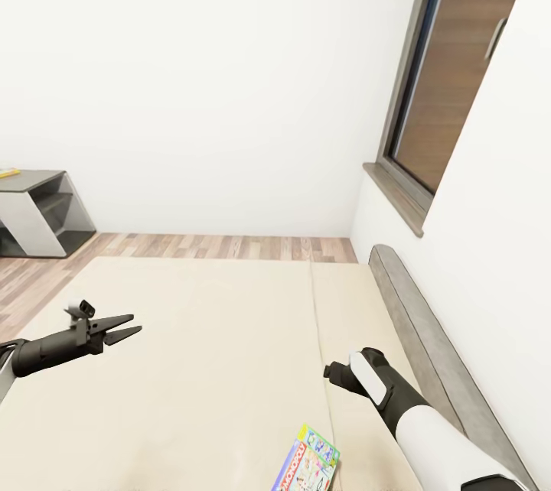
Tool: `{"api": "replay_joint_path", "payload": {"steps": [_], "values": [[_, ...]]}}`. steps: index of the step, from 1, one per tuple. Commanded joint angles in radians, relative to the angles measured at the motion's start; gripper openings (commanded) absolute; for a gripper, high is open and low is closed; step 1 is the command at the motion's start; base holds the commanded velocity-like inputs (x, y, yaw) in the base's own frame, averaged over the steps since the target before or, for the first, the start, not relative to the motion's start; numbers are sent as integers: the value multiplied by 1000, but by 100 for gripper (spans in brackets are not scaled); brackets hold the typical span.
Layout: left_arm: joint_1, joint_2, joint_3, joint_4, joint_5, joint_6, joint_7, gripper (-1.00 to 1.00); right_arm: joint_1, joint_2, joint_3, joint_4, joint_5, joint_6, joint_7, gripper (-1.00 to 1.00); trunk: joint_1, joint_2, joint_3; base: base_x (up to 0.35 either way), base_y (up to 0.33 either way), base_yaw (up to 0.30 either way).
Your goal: Put all the toys in the child's room - the three board games (two on the bed and one on the table), the two jigsaw puzzles on the table, and the tennis ball on the table - inside the toy box on the table in the child's room.
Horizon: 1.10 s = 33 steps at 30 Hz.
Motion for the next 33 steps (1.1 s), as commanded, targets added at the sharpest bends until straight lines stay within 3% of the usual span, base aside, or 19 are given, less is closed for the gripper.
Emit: {"api": "replay_joint_path", "payload": {"steps": [1, 22, 26, 33], "values": [[-1, 0, 0, 0, 1, 11, -3, 100, -1, 0, 5, -2, -11, 2, -10, 100, 1, -2, -4, 0, 0, 0], [-1, 0, -4, -22, 5, 13, -13, 100, -1, -1, 5, -3, -9, 2, -8, 100, 1, -2, -39, 0, 0, 0], [10, 2, -6, -152, 11, 29, -29, 100, -1, -1, 5, -3, -9, 2, -8, 100, 1, -2, -45, 0, 0, 0], [94, 5, -4, -373, 16, 79, -57, 100, -1, -1, 5, -3, -9, 2, -8, 100, 1, -2, -57, 0, 0, 0]]}}
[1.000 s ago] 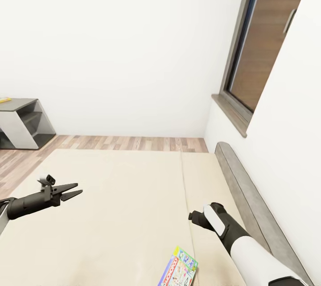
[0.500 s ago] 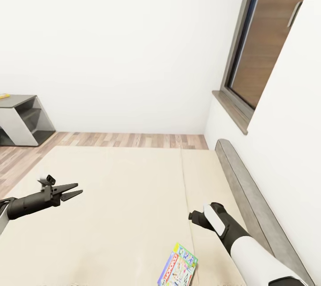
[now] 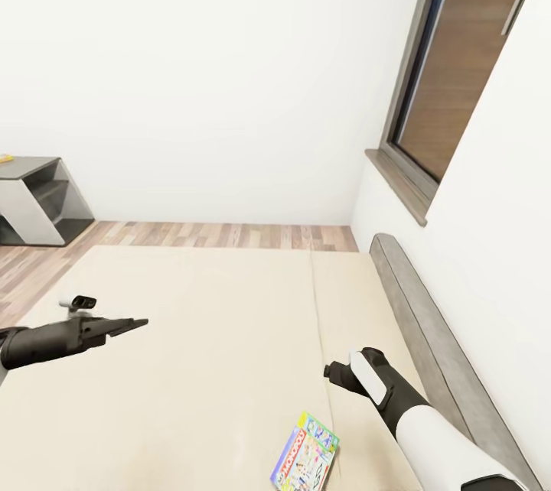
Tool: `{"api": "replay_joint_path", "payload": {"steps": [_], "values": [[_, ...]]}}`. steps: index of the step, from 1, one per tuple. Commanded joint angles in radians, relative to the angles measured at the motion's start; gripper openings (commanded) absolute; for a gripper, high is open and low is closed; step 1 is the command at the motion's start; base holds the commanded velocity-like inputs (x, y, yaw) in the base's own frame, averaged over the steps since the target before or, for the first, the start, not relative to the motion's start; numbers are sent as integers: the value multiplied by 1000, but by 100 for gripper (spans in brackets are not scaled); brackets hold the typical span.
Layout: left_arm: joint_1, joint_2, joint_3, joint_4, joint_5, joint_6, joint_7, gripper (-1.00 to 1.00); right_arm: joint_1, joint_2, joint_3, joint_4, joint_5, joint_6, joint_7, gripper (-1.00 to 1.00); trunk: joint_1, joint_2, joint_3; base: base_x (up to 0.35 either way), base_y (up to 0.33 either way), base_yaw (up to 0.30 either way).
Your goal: Put all the toys in the child's room - the three board games (two on the bed and one on the table), the two jigsaw puzzles on the table, and the tennis ball on the table - inside the toy box on the table in the child's room.
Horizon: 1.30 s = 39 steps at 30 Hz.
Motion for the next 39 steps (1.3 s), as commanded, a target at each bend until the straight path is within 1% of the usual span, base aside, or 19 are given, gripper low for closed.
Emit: {"api": "replay_joint_path", "payload": {"steps": [1, 4, 8, 11, 19, 39], "values": [[21, 0, 0, -50, 2, 19, -4, 100, -1, -1, 5, -2, -11, 2, -10, 100, 1, -2, -4, 0, 0, 0], [52, -3, 0, -127, 7, 33, -4, 100, -1, -1, 5, -2, -11, 2, -10, 100, 1, -2, -9, 0, 0, 0], [69, -6, 1, -170, 9, 39, -4, 100, -1, -2, 5, -2, -11, 2, -10, 100, 1, -2, -15, 0, 0, 0], [72, -7, 1, -177, 7, 38, -4, 100, -1, -4, 5, -3, -11, 2, -5, 100, 1, -2, -20, 0, 0, 0], [75, -9, 1, -178, 5, 33, -4, 100, -1, -7, 6, -3, -11, 2, 32, 100, 1, -2, -34, 0, 0, 0], [75, -12, 1, -169, 5, 33, -4, 100, -1, -11, 7, -3, -11, 2, 38, 100, 1, -2, -67, 0, 0, 0]]}}
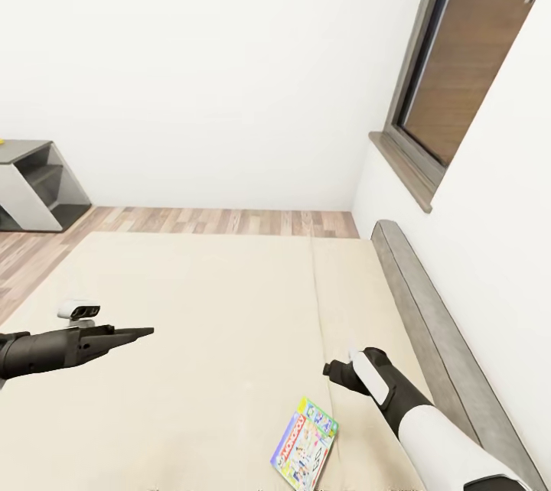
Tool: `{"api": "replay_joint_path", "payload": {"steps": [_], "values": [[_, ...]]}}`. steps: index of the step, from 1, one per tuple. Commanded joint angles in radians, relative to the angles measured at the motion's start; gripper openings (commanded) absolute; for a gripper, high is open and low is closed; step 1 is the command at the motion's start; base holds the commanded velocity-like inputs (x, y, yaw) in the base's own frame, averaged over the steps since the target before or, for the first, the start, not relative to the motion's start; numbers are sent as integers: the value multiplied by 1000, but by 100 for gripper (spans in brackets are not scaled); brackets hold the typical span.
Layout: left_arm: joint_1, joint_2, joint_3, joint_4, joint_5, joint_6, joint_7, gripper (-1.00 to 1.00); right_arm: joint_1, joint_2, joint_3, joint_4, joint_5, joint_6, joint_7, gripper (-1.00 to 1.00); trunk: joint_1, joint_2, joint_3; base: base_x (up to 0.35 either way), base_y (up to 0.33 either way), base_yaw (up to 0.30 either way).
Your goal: Put all the toys in the child's room - the three board games (two on the bed and one on the table), the two jigsaw puzzles on the table, and the tennis ball on the table - inside the toy box on the table in the child's room.
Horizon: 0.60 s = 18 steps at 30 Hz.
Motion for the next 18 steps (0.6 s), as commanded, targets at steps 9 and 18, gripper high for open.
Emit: {"api": "replay_joint_path", "payload": {"steps": [9, 18], "values": [[-1, 0, 0, 0, 0, 11, -4, 100, -1, -1, 5, -2, -11, 2, -10, 100, 1, -2, -17, 0, 0, 0], [-1, -3, 0, 0, -2, 11, -4, 100, -1, -1, 4, -2, -11, 2, -10, 100, 1, -2, -32, 0, 0, 0]]}}
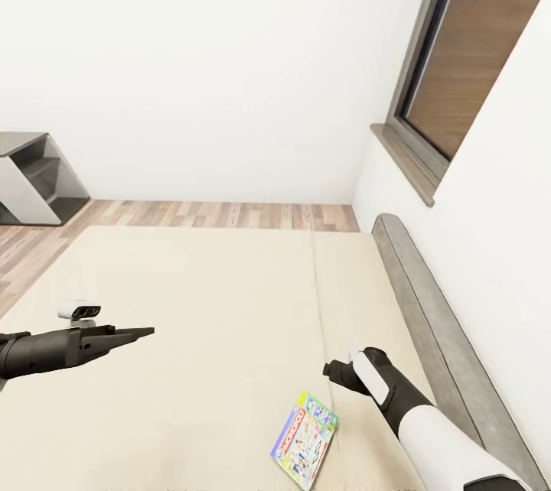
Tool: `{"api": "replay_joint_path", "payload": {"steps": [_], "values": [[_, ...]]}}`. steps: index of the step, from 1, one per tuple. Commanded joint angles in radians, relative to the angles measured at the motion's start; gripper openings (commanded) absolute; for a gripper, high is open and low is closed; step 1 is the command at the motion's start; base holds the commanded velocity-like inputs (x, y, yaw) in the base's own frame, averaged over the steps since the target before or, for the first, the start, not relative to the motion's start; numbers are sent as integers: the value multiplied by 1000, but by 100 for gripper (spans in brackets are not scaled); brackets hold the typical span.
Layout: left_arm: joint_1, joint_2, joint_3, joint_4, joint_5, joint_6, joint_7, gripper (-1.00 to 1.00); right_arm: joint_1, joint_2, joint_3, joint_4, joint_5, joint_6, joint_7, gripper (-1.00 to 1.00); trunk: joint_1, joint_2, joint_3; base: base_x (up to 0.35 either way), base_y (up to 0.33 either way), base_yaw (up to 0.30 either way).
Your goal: Put all the toys in the child's room - the three board games (two on the bed and one on the table), the two jigsaw puzzles on the table, and the tennis ball on the table - inside the toy box on the table in the child's room.
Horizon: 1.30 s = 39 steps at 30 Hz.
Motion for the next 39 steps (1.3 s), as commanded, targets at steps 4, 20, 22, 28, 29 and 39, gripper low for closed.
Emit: {"api": "replay_joint_path", "payload": {"steps": [4, 20, 22, 28, 29, 39], "values": [[-1, -4, 0, 0, 0, 10, -4, 100, -1, 1, 5, -2, -11, 2, -10, 100, 0, -2, -8, 0, 0, 0], [-1, -7, 0, 0, -2, 9, -4, 100, -1, 1, 5, -2, -11, 1, -10, 100, 0, -2, -35, 0, 0, 0], [-1, -7, 0, 0, -2, 9, -4, 100, -1, 1, 5, -2, -11, 1, -10, 100, 0, -2, -38, 0, 0, 0], [-1, -7, 0, 0, -2, 9, -4, 100, -1, 1, 5, -2, -11, 1, -10, 100, 0, -2, -48, 0, 0, 0], [-1, -7, -1, 0, -2, 9, -4, 100, -1, 1, 5, -2, -11, 2, -10, 100, 0, -2, -50, 0, 0, 0], [-1, -8, -1, 1, -2, 9, -4, 100, -1, 0, 5, -2, -11, 1, -10, 100, 0, -2, -66, 0, 0, 0]]}}
